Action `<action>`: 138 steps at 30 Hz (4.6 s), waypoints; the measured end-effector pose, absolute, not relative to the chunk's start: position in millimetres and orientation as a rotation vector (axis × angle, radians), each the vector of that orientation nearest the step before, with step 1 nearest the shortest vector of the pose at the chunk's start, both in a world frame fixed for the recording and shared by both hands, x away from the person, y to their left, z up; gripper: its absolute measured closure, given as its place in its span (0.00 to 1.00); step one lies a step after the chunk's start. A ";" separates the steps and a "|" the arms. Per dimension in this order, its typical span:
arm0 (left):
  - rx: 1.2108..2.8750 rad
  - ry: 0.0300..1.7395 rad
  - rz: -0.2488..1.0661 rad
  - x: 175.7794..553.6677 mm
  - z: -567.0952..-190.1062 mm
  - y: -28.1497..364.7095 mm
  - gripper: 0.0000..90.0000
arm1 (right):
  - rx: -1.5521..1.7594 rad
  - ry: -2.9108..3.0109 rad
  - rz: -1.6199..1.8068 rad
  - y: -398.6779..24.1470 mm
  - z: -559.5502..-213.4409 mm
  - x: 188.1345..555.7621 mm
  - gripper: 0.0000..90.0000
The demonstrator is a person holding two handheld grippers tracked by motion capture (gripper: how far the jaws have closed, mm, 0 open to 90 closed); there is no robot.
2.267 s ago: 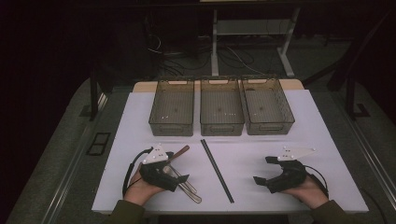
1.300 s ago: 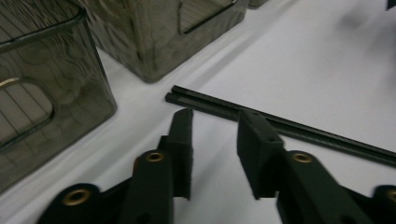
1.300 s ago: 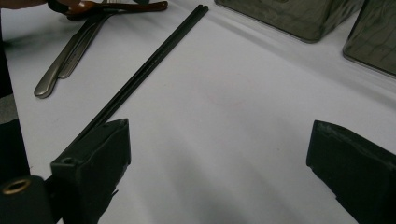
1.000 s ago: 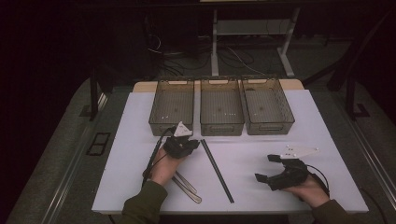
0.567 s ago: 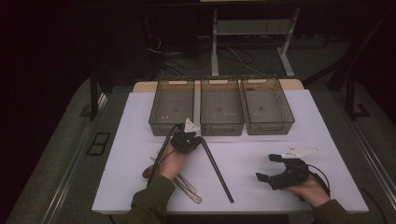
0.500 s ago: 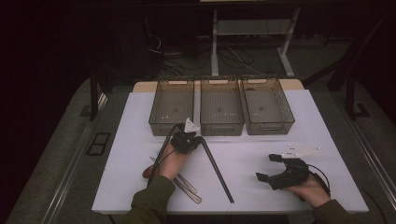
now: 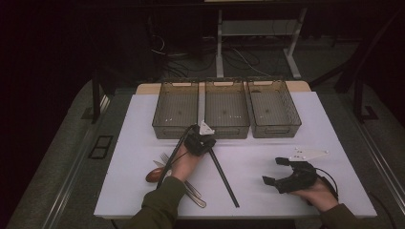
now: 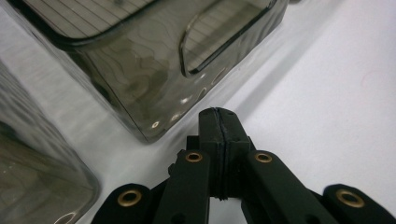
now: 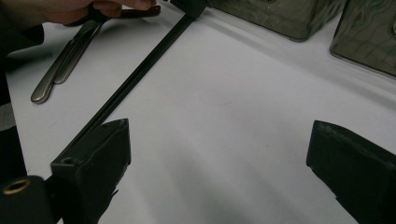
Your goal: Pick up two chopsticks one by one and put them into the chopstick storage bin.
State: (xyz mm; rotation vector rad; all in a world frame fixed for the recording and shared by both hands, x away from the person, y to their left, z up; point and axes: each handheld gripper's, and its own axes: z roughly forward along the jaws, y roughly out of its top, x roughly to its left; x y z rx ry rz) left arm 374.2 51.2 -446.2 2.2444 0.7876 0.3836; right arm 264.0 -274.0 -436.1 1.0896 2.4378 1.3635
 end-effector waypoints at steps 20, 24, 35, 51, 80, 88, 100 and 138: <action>2.315 0.828 0.401 370.2 -443.8 74.3 0.97 | 1.100 2.429 1.362 -276.1 -435.2 262.9 0.06; 2.276 0.796 0.362 364.8 -438.6 74.2 0.87 | 1.100 2.430 1.367 -276.8 -434.9 262.8 0.06; 2.285 0.553 0.179 315.5 -428.3 67.9 0.62 | 1.107 2.427 1.367 -278.0 -435.0 263.0 0.06; 2.324 0.341 -0.045 255.6 -433.9 57.8 0.94 | 1.113 2.423 1.372 -278.8 -435.4 263.5 0.06; 2.343 0.248 -0.117 250.4 -448.6 26.0 0.98 | 1.136 2.408 1.372 -283.2 -434.7 264.0 0.06; 2.326 0.247 -0.125 258.5 -450.8 15.2 0.98 | 1.142 2.397 1.376 -286.0 -434.0 264.9 0.06; 2.294 0.217 -0.106 265.9 -445.2 10.4 0.85 | 1.144 2.392 1.378 -287.7 -433.9 265.3 0.06; 2.328 -0.001 -0.025 276.5 -452.2 -3.3 0.72 | 1.148 2.397 1.375 -289.4 -434.5 266.2 0.06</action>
